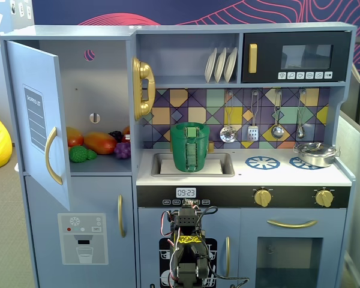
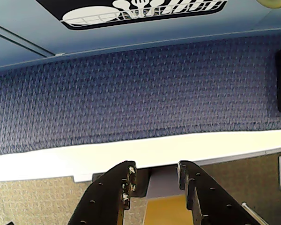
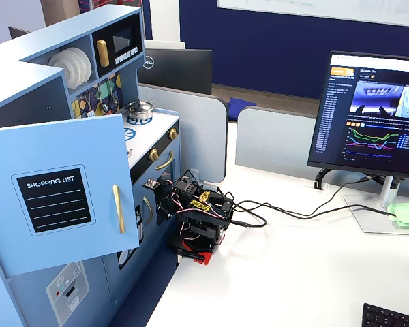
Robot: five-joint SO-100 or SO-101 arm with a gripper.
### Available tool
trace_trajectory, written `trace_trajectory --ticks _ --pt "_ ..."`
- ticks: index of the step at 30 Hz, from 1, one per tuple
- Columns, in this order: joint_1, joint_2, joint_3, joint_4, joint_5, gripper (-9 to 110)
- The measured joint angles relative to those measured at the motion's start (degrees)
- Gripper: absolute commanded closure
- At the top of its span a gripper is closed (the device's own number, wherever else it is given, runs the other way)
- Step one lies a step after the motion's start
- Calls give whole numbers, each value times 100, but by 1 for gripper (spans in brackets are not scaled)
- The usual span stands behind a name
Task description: Take off the lid from the green recipient and place it on the counter
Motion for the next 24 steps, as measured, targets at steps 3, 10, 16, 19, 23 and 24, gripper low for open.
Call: trace_trajectory --ticks 3,10,16,19,23,24 --pt "62 0 0 0 0 101" --pt "114 0 0 0 0 101" --pt "360 0 0 -70 -18 101" --pt "624 -202 -563 -316 -237 101" --pt "633 -1072 -2303 -747 -659 98" --pt "633 -1301 -2812 -853 -694 95"
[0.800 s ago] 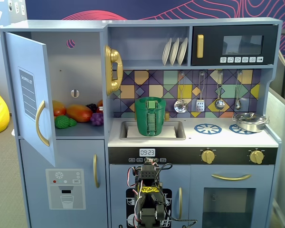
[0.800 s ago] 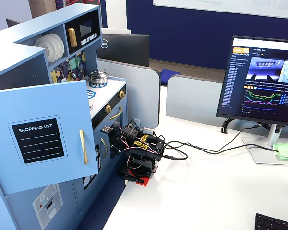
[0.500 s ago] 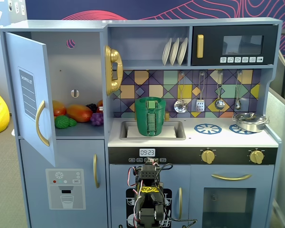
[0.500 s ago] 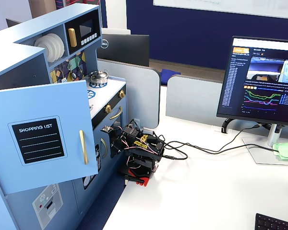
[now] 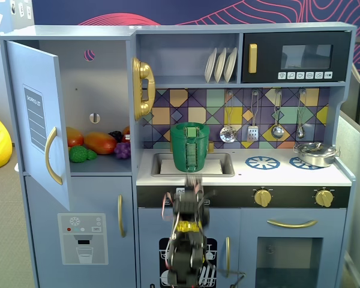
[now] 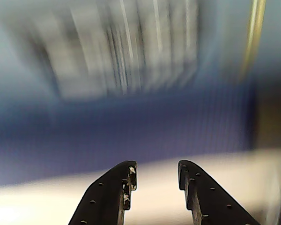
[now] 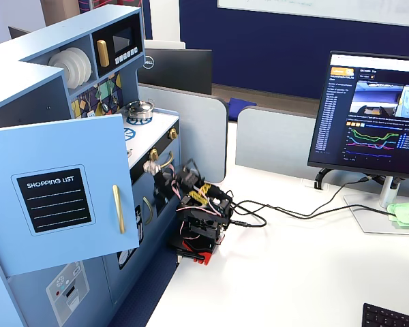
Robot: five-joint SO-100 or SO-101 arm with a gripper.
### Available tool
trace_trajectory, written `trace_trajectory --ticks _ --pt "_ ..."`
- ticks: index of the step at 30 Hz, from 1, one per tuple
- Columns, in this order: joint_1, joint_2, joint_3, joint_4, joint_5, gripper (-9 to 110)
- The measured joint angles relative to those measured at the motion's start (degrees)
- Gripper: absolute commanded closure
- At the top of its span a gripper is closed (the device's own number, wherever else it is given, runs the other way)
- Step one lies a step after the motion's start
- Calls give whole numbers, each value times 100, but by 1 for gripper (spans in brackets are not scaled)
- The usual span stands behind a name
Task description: Take off the lid from the green recipient and place it on the counter
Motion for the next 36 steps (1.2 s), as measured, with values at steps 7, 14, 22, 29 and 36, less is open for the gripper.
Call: trace_trajectory --ticks 7,14,22,29,36 --pt "0 -914 -2127 -2285 -79 74" --pt "44 -1441 -2602 -3577 62 62" --pt "53 -2171 -3076 -3946 53 64" --pt "53 -2953 -3718 -3973 -9 65" --pt "53 -3612 -4131 -3973 -114 67"
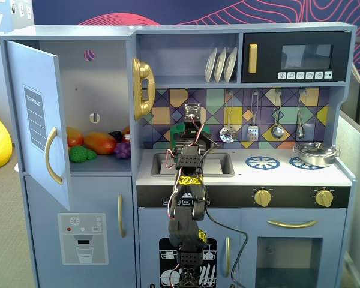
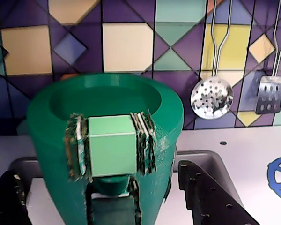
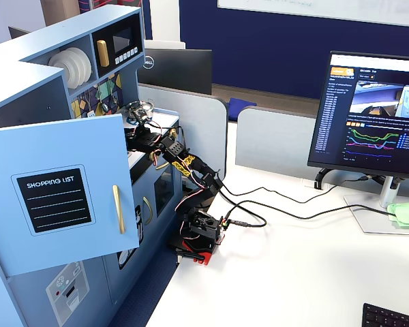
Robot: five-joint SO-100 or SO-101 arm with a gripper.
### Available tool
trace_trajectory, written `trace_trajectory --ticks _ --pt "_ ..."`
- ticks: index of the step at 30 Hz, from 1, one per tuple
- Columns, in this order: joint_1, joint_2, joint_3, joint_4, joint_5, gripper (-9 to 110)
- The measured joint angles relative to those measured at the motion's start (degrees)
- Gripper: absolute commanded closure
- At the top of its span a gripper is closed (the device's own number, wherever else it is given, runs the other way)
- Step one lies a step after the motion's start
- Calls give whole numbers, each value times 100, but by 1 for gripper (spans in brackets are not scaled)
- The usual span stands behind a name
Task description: Take off the lid from the green recipient and place it on the counter
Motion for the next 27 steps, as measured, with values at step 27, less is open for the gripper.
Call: trace_trajectory --ticks 27 --pt "-308 -1362 -853 -325 -422 101"
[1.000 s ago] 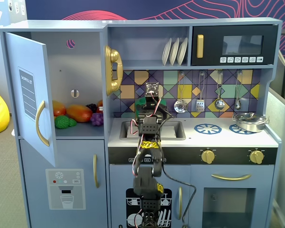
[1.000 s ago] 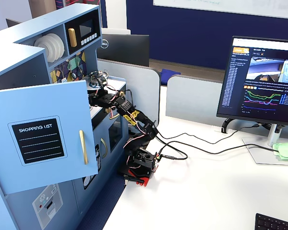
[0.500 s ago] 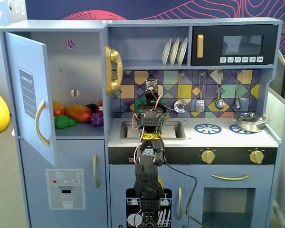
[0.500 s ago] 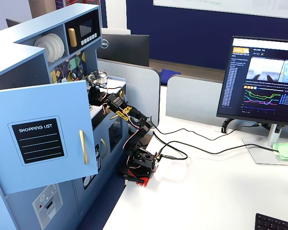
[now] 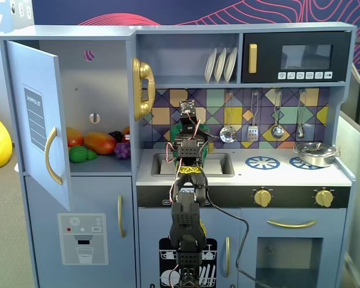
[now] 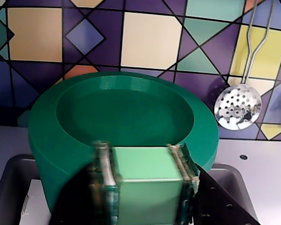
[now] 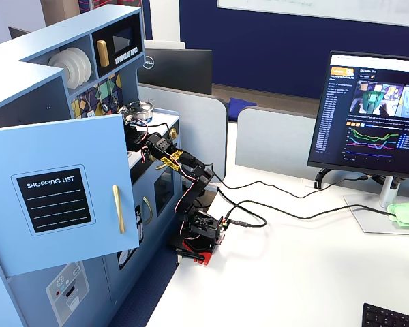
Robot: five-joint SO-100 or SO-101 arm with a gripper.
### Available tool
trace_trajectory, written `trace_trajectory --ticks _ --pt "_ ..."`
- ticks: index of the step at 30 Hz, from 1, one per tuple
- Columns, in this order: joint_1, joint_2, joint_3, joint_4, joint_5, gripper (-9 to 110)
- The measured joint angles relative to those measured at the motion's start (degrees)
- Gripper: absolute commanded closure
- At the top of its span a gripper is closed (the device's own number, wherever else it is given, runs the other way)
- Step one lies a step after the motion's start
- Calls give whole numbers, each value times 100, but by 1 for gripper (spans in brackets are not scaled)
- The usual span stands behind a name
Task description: Take off the lid from the green recipient and place it on the counter
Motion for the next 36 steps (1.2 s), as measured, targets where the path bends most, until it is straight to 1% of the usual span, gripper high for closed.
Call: trace_trajectory --ticks 6,15,18,21,25,28,31,36 --pt "0 0 -35 0 35 101" --pt "62 18 -633 18 -53 101" --pt "519 18 -817 18 9 101" --pt "1257 -70 -1160 -123 18 101" --pt "2215 -105 -1213 -439 70 101" --pt "2689 -97 -896 -826 123 101" --pt "3015 -105 -132 -1477 123 101" --pt "3094 -141 1371 -2698 62 101"
